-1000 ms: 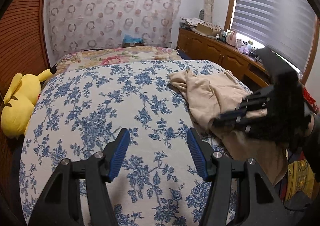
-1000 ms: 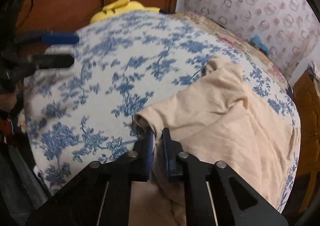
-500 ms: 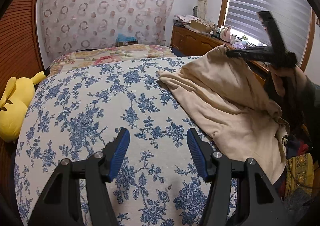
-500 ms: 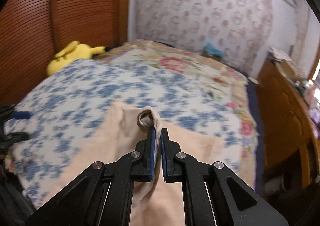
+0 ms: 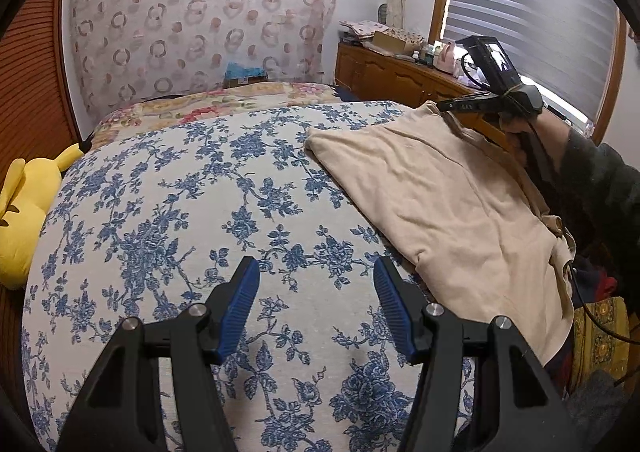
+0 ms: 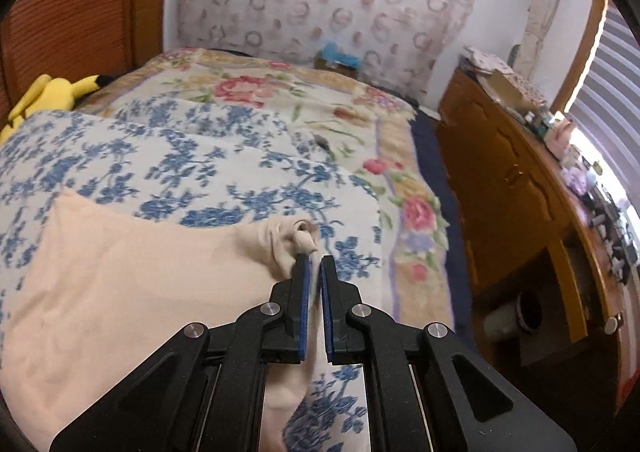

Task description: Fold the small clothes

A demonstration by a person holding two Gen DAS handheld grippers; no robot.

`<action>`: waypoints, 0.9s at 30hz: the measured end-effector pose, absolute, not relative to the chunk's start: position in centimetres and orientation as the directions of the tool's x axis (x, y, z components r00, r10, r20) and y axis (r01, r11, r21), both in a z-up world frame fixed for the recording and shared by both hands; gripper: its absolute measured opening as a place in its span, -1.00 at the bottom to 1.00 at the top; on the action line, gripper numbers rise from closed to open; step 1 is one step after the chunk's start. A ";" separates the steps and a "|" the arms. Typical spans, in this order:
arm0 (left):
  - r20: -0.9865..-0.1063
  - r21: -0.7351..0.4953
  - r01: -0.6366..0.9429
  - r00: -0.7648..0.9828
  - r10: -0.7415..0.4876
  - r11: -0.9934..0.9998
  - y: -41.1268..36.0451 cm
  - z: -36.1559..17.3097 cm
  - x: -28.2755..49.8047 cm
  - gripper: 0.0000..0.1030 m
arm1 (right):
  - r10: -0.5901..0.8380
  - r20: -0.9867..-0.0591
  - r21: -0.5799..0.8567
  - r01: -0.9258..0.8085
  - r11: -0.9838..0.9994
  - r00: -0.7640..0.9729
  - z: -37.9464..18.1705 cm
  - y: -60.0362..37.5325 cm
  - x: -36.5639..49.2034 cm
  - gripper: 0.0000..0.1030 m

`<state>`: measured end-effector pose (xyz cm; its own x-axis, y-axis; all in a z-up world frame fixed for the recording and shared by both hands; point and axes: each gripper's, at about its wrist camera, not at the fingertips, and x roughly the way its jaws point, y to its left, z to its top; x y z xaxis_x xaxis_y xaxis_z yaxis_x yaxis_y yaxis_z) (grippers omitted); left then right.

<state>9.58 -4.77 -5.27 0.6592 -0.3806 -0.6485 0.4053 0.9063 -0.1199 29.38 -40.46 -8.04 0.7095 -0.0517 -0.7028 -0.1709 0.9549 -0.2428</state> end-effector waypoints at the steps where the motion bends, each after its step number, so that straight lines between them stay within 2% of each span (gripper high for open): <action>1: -0.649 -0.119 0.408 0.658 -0.382 0.905 -4.9 -5.3 9.6 0.14 | -0.054 -0.705 -0.235 -0.161 0.959 0.707 -8.1 -40.8 29.4 -0.86; 2: -0.649 -0.118 0.410 0.658 -0.383 0.904 -5.0 -5.2 9.5 0.14 | -0.058 -0.710 -0.228 -0.151 0.962 0.702 -8.0 -41.2 29.4 -0.70; 3: -0.649 -0.116 0.412 0.657 -0.383 0.904 -5.1 -5.2 9.5 0.14 | -0.066 -0.712 -0.219 -0.133 0.967 0.699 -7.9 -41.8 29.2 -0.63; 7: -0.647 -0.114 0.421 0.656 -0.389 0.900 -5.6 -5.1 9.3 0.14 | 0.005 -0.708 -0.144 -0.152 0.978 0.706 -6.6 -43.3 26.9 -0.55; 12: -0.645 -0.111 0.434 0.653 -0.397 0.894 -6.2 -5.0 9.1 0.14 | 0.095 -0.674 -0.090 -0.209 0.974 0.732 -4.4 -43.9 21.4 -0.19; 18: -0.646 -0.105 0.455 0.645 -0.409 0.884 -7.2 -4.8 8.9 0.14 | 0.153 -0.660 -0.074 -0.266 0.961 0.736 -3.5 -43.3 14.7 -0.17; 27: -0.665 -0.106 0.520 0.597 -0.450 0.847 -10.0 -5.6 7.6 0.14 | 0.220 -0.716 -0.003 -0.319 0.948 0.663 -7.6 -41.0 6.2 -0.17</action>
<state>7.63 -10.03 -5.57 0.5966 -0.4495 -0.6649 0.5204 0.8473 -0.1059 6.22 -41.01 -7.64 0.6626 0.2204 -0.7158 -0.3190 0.9478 -0.0034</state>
